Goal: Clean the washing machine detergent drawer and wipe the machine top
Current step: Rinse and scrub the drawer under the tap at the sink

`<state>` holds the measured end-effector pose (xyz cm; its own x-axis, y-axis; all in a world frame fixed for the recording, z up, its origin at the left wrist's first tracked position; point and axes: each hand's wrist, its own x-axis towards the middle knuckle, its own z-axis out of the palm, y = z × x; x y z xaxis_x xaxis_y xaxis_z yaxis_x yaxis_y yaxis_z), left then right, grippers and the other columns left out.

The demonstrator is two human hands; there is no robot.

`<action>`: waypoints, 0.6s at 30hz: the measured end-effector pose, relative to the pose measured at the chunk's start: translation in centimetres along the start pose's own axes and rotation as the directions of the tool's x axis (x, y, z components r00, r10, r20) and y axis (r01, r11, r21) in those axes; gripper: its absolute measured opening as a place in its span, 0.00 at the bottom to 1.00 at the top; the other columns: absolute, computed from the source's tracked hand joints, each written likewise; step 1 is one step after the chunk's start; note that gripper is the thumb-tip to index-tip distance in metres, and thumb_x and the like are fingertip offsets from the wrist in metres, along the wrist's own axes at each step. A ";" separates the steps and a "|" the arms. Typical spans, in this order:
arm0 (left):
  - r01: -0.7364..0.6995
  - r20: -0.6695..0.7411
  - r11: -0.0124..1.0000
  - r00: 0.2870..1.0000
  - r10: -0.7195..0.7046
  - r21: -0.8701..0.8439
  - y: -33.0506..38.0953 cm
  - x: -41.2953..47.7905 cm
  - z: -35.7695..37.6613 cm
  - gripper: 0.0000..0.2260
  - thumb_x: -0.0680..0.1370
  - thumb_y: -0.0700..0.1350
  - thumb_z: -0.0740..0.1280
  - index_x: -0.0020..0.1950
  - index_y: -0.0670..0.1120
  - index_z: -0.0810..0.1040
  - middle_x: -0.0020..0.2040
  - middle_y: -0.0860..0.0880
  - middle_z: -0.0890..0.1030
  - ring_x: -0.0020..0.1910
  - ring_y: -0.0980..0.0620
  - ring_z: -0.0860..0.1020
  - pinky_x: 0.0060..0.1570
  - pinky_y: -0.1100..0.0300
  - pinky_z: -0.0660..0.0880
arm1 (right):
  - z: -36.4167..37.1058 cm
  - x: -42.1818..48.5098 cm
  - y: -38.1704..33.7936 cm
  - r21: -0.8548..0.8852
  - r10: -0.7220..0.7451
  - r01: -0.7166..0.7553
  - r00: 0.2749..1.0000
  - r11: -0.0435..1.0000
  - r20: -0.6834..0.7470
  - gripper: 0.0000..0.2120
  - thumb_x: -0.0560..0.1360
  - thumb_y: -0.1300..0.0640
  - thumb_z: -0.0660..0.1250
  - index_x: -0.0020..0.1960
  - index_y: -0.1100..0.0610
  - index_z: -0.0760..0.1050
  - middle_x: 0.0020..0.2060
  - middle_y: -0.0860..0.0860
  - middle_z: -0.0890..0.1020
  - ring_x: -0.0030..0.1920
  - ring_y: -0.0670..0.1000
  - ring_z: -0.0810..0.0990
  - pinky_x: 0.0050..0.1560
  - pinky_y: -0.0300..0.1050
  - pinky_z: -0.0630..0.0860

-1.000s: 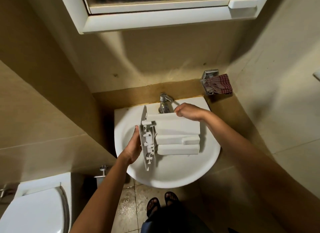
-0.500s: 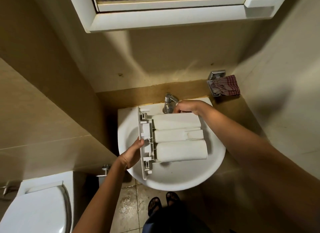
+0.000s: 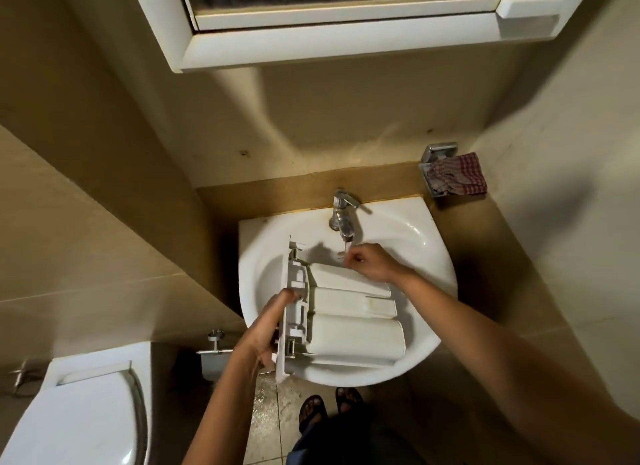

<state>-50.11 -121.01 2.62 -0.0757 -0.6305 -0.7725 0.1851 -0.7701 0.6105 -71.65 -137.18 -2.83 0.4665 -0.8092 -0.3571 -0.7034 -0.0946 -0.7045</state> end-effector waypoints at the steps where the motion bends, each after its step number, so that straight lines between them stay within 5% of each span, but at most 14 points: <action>1: -0.029 -0.061 0.997 0.998 0.034 0.072 0.0 0.3 0.2 0.37 0.62 0.68 0.69 0.64 0.48 0.76 0.56 0.42 0.80 0.51 0.43 0.78 0.52 0.48 0.76 | 0.4 0.2 0.7 0.104 0.057 -0.051 0.997 0.993 -0.055 0.05 0.75 0.63 0.67 0.41 0.61 0.81 0.45 0.51 0.84 0.47 0.45 0.80 0.50 0.39 0.74; 3: 0.011 -0.136 0.994 0.991 0.004 0.111 0.0 0.9 0.6 0.48 0.55 0.74 0.70 0.71 0.55 0.68 0.66 0.44 0.75 0.62 0.41 0.73 0.62 0.42 0.71 | 0.5 0.8 0.9 0.438 0.271 -0.199 0.957 0.877 -0.108 0.08 0.74 0.66 0.65 0.39 0.59 0.79 0.43 0.55 0.82 0.40 0.48 0.79 0.43 0.39 0.73; 5: 0.065 -0.158 0.995 0.986 -0.052 0.075 0.0 1.3 1.2 0.53 0.54 0.75 0.70 0.75 0.58 0.60 0.66 0.44 0.73 0.64 0.41 0.71 0.62 0.44 0.69 | 0.3 1.8 0.7 0.801 0.466 -0.283 0.885 0.528 0.005 0.09 0.77 0.67 0.60 0.41 0.62 0.76 0.41 0.60 0.80 0.35 0.52 0.80 0.39 0.41 0.73; 8: 0.092 -0.186 0.995 0.979 -0.083 0.041 0.0 1.5 1.7 0.50 0.58 0.73 0.67 0.75 0.54 0.59 0.55 0.44 0.76 0.53 0.45 0.72 0.48 0.51 0.68 | -0.4 2.7 0.4 0.954 0.534 -0.291 0.819 0.070 0.210 0.10 0.81 0.66 0.54 0.45 0.65 0.73 0.40 0.58 0.80 0.40 0.53 0.81 0.38 0.42 0.77; 11: 0.108 -0.171 0.994 0.979 -0.106 0.002 -0.3 1.8 2.1 0.56 0.48 0.75 0.71 0.71 0.51 0.67 0.60 0.42 0.77 0.58 0.42 0.74 0.48 0.52 0.70 | -0.2 3.2 0.2 0.938 0.481 -0.341 0.814 -0.060 0.327 0.08 0.80 0.65 0.57 0.48 0.66 0.74 0.33 0.57 0.83 0.35 0.52 0.84 0.35 0.40 0.79; 14: 0.123 -0.168 0.992 0.978 -0.124 -0.021 -0.2 1.5 2.6 0.51 0.48 0.71 0.72 0.68 0.49 0.70 0.61 0.41 0.76 0.58 0.42 0.74 0.44 0.53 0.72 | 0.3 3.7 -0.6 0.933 0.438 -0.322 0.823 -0.162 0.361 0.08 0.80 0.65 0.57 0.47 0.67 0.74 0.34 0.57 0.83 0.33 0.51 0.83 0.33 0.39 0.79; 18: 0.112 -0.131 0.989 0.984 -0.124 -0.095 -0.1 1.4 3.0 0.42 0.53 0.68 0.71 0.61 0.47 0.78 0.51 0.42 0.83 0.53 0.42 0.79 0.59 0.47 0.74 | 0.5 4.0 -1.1 0.917 0.421 -0.278 0.823 -0.287 0.381 0.09 0.80 0.67 0.55 0.47 0.67 0.73 0.38 0.57 0.79 0.40 0.51 0.78 0.37 0.40 0.77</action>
<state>-53.18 -122.13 1.98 0.0306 -0.5120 -0.8584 0.2677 -0.8232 0.5006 -68.77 -140.06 -3.78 0.2925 -0.4848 -0.8242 0.5642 0.7834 -0.2606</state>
